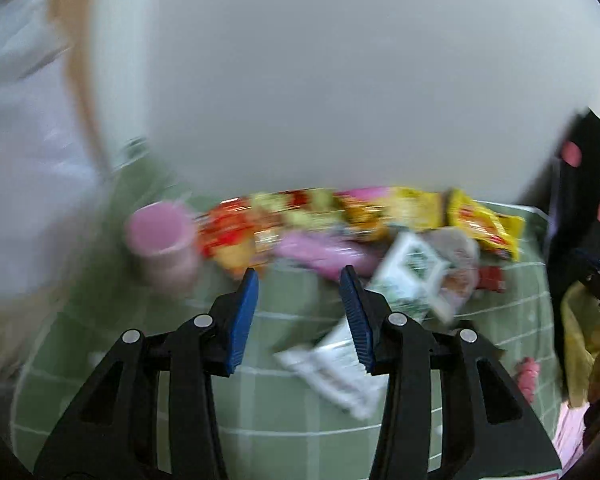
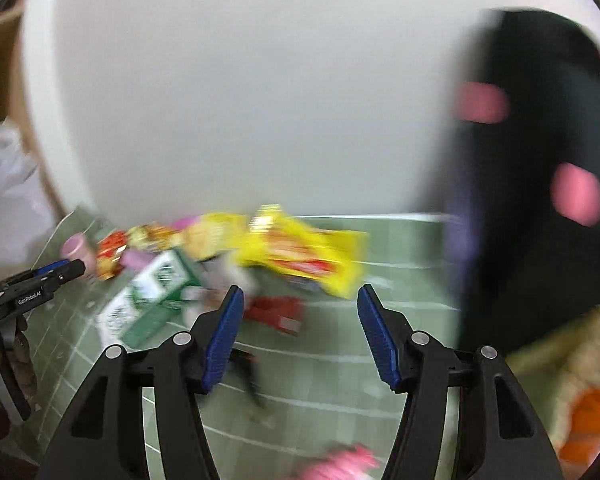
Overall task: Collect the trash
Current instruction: 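Grasp a red snack wrapper with the right gripper while the left gripper approaches the pile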
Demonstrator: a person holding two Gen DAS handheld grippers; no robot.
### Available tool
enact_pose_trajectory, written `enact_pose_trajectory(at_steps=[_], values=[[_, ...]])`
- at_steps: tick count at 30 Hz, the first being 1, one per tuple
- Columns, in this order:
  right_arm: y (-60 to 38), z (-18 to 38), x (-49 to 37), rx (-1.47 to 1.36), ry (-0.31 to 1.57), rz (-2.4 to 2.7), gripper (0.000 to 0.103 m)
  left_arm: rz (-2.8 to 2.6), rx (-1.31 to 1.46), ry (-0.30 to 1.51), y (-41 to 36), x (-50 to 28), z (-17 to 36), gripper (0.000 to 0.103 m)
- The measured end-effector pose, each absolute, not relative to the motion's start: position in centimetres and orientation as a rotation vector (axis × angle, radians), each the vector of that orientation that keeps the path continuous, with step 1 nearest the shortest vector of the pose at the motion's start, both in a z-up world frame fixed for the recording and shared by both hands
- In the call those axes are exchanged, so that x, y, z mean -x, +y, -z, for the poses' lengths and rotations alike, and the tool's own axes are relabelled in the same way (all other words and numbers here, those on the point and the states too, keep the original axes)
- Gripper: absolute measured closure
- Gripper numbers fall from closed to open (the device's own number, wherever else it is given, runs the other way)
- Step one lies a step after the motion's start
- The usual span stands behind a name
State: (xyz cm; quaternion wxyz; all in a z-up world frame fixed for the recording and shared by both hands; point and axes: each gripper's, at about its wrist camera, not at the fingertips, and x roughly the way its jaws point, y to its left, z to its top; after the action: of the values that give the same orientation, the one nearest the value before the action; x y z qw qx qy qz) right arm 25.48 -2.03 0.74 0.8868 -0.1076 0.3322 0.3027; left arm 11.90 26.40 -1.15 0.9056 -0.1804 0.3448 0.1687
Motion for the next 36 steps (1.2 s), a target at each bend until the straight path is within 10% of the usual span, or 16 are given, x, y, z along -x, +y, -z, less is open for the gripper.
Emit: enact_pose_trajectory(at_steps=[18, 29, 36], values=[[24.4, 7.4, -24.5, 0.591, 0.775, -1.142, 0.063, -0.395, 0.34, 0.742, 27.2, -4.9, 2.5, 0.058], [21.9, 6.5, -24.5, 0.579, 0.827, -1.123, 0.092, -0.398, 0.399, 0.744, 27.9, -4.1, 2.9, 0.058], [15.8, 2.6, -24.8, 0.445, 0.794, -1.075, 0.093, -0.354, 0.445, 0.748, 27.9, -5.3, 3.4, 0.058]])
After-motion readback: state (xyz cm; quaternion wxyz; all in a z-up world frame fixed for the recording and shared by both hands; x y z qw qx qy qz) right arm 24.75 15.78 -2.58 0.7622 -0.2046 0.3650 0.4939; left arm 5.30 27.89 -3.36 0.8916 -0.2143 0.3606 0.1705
